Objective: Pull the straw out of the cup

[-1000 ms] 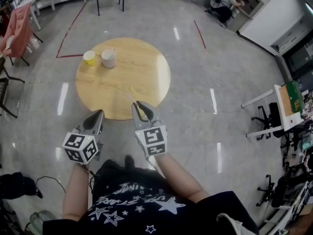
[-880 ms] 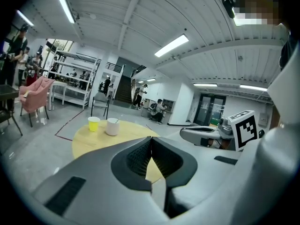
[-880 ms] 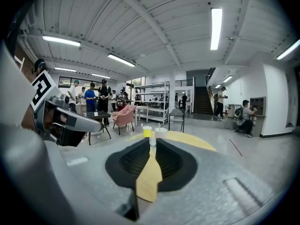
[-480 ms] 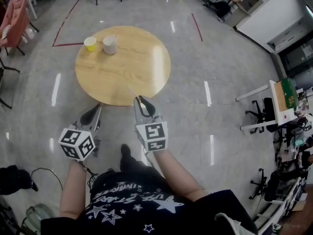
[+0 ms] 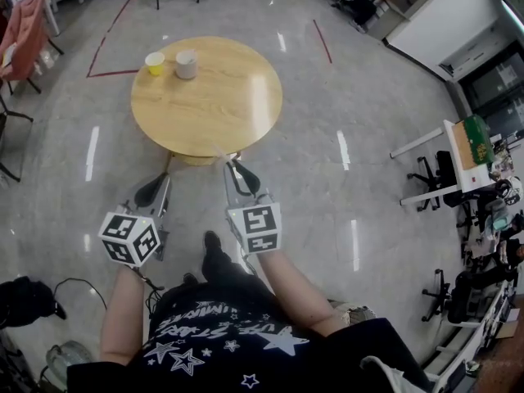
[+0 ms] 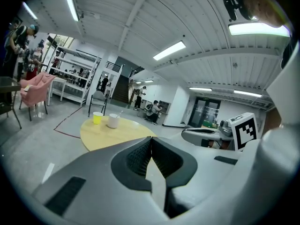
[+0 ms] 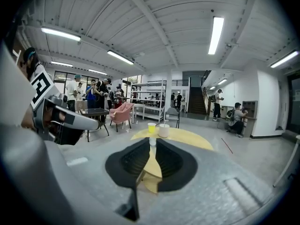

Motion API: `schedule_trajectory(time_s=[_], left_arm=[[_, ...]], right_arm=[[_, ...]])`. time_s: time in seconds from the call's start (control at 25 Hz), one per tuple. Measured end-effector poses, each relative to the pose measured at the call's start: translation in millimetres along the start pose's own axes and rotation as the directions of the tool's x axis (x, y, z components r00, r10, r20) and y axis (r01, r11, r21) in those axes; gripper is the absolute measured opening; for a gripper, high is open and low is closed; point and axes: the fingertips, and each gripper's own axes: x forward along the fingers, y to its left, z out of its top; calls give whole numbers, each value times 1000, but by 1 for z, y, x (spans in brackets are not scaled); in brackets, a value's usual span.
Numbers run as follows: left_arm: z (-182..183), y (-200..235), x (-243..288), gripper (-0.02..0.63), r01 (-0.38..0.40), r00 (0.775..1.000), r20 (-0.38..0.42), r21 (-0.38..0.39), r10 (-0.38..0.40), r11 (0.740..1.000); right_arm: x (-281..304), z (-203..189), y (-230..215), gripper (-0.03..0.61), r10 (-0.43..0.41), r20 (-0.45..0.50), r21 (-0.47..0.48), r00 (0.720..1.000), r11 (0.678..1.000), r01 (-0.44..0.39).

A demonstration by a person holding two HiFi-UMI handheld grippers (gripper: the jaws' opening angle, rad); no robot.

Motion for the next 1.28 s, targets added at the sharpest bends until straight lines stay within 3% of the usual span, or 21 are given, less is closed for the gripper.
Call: schedule_trajectory(time_s=[0.56,1.28], left_arm=[[-20,-53,-60,8,51,999,10,39,-51,998],[-42,-71,-107,7,80,997,7,81,-81,994]], right_arm=[[-84,-10,38,38,-36,4,-30,999,999,37],[-131,-22,82,38,-49,11,-32,999,998,50]])
